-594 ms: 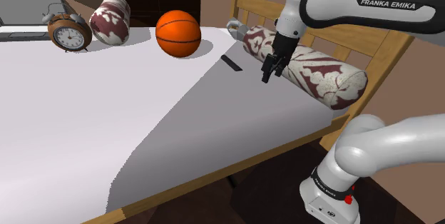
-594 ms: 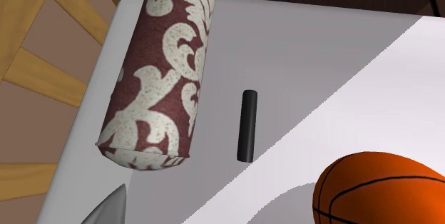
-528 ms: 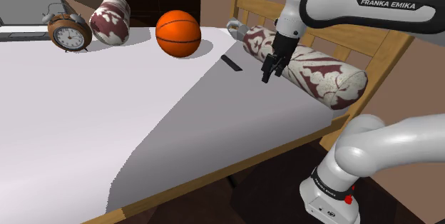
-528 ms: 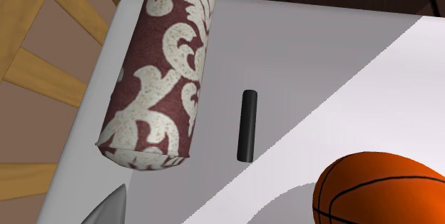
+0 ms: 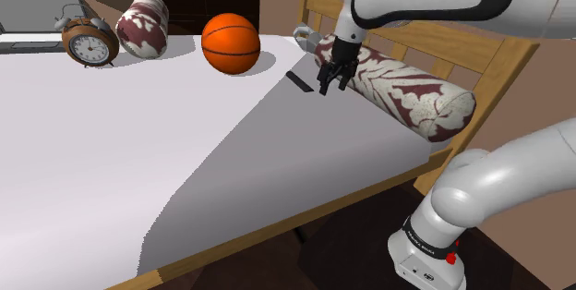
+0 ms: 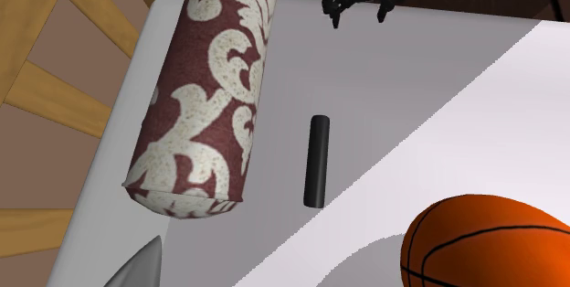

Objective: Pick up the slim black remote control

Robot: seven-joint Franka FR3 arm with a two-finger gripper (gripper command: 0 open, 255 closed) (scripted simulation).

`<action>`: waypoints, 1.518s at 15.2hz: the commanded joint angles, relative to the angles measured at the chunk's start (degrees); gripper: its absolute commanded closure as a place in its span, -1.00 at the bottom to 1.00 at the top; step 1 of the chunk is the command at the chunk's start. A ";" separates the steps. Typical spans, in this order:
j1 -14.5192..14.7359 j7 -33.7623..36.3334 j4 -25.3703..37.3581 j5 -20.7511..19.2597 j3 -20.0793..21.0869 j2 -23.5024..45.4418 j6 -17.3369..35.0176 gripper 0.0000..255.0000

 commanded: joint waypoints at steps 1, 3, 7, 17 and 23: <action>-0.58 0.88 3.19 -0.02 -0.25 4.55 1.18 -1.00; -1.20 1.43 6.64 -0.09 -0.77 9.00 1.95 -1.00; -2.35 2.48 14.24 -0.02 -1.88 17.80 2.68 -1.00; -5.42 4.77 38.29 1.58 -4.80 40.26 -0.19 -1.00; -6.42 5.21 43.84 2.36 -5.42 46.51 0.14 -1.00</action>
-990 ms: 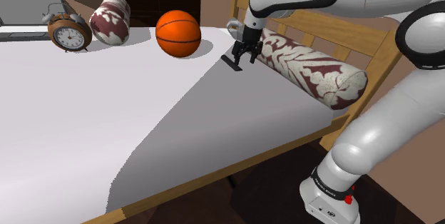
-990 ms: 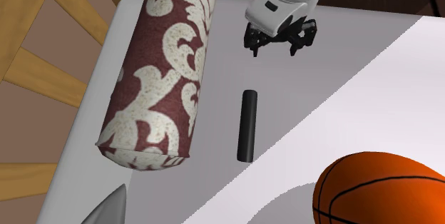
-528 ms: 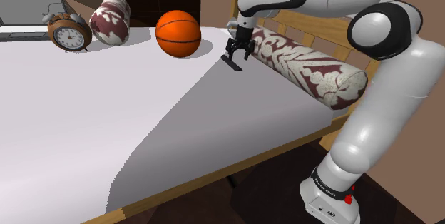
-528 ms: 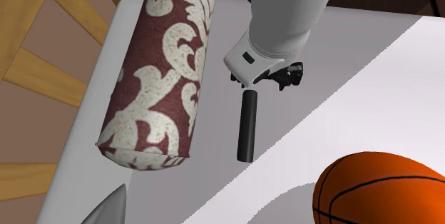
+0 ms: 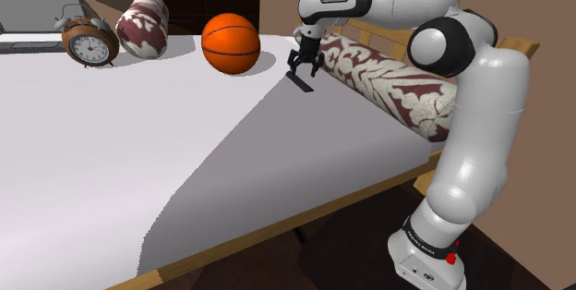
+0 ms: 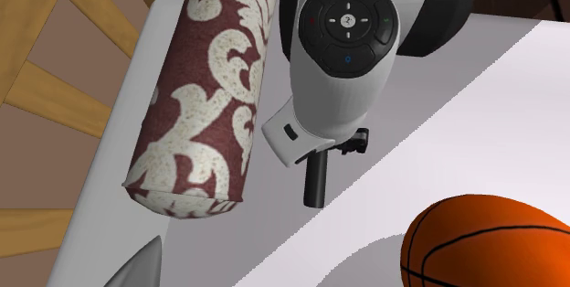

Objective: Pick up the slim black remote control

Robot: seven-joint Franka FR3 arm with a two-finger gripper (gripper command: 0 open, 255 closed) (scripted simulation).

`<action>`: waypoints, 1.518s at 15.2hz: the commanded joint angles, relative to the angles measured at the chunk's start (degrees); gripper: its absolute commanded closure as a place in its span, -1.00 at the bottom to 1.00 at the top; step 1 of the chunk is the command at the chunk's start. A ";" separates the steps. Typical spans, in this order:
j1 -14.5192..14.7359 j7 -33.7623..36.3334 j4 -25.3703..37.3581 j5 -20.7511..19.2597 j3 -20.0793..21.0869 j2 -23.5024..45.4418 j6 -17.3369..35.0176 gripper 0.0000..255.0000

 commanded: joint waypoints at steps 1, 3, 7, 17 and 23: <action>-0.02 -0.10 -0.94 0.07 -0.01 0.36 1.32 -1.00; 0.00 -0.22 -2.33 0.12 0.01 0.47 2.81 -1.00; 0.06 -0.26 -3.38 0.15 0.04 0.56 3.95 1.00; 0.01 -0.26 -2.73 0.14 0.01 0.50 3.23 1.00; -0.07 0.12 1.63 0.02 -0.03 0.32 -1.29 1.00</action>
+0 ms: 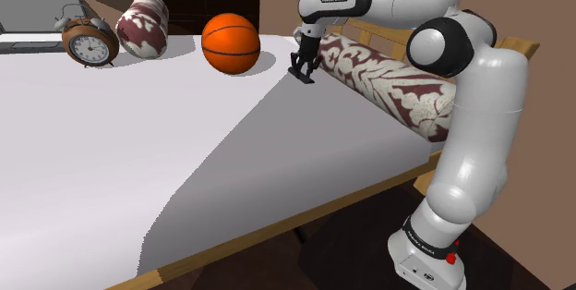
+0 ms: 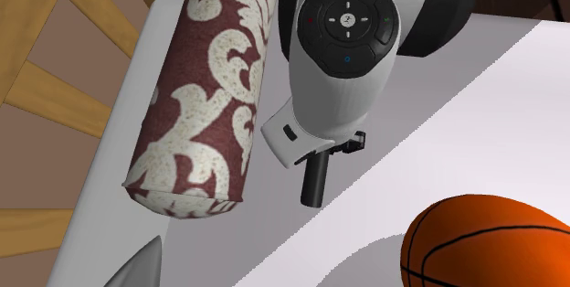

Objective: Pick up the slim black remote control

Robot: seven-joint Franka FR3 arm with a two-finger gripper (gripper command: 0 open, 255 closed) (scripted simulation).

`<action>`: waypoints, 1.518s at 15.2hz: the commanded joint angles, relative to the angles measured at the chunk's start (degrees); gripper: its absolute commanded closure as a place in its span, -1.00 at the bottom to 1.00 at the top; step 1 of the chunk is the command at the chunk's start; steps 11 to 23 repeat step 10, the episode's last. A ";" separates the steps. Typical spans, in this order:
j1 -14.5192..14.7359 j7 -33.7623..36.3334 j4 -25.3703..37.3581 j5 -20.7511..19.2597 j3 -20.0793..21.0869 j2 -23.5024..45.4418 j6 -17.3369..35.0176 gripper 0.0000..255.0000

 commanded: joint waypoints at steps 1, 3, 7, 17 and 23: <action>-0.02 0.15 1.56 -0.03 0.00 0.01 -1.56 1.00; -0.06 0.27 3.23 -0.05 -0.01 0.10 -3.13 1.00; -0.16 0.51 6.87 -0.06 -0.03 0.48 -6.39 1.00; -0.19 0.58 8.00 -0.06 -0.03 0.64 -7.35 1.00; -0.19 0.58 8.00 -0.06 -0.03 0.64 -7.35 1.00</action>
